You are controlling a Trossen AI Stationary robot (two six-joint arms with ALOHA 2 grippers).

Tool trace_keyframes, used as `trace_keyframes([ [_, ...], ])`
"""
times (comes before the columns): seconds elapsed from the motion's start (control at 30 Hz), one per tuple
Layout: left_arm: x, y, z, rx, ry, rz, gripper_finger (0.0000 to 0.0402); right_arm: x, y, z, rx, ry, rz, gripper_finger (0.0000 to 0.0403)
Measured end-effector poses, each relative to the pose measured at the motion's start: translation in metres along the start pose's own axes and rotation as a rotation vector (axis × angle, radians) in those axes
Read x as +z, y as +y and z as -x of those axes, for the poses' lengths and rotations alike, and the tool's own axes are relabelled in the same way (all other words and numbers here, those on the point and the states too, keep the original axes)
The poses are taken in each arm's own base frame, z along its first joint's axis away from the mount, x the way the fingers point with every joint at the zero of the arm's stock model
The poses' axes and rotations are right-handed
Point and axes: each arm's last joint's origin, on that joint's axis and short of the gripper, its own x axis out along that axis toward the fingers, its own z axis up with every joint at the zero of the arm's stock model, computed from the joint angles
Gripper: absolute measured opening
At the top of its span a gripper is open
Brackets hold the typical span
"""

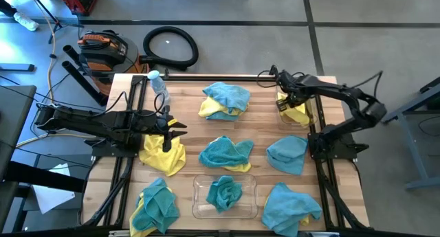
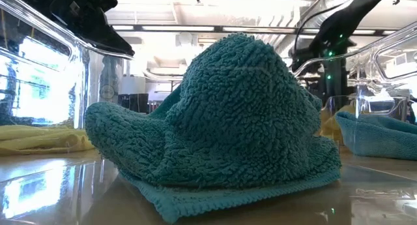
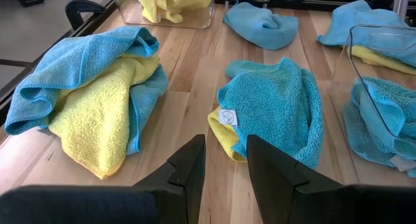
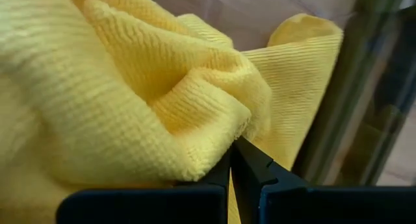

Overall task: Sort microfiber towel by color & place in baskets
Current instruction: Put the yellow microfiber towel into the top transparent bin

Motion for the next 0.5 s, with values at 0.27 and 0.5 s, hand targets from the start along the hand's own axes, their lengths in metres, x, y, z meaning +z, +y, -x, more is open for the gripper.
trace_keyframes([
  [0.27,-0.0021,0.0002,0.0000,0.002,0.021,-0.003,0.0103,0.0039,0.0021,-0.0024,0.010,-0.024,0.008,0.0044],
  [0.5,-0.0022,0.0002,0.0000,0.002,0.023,0.014,0.0103,0.0045,-0.0018,-0.0012,0.011,-0.029,-0.008,0.0121],
])
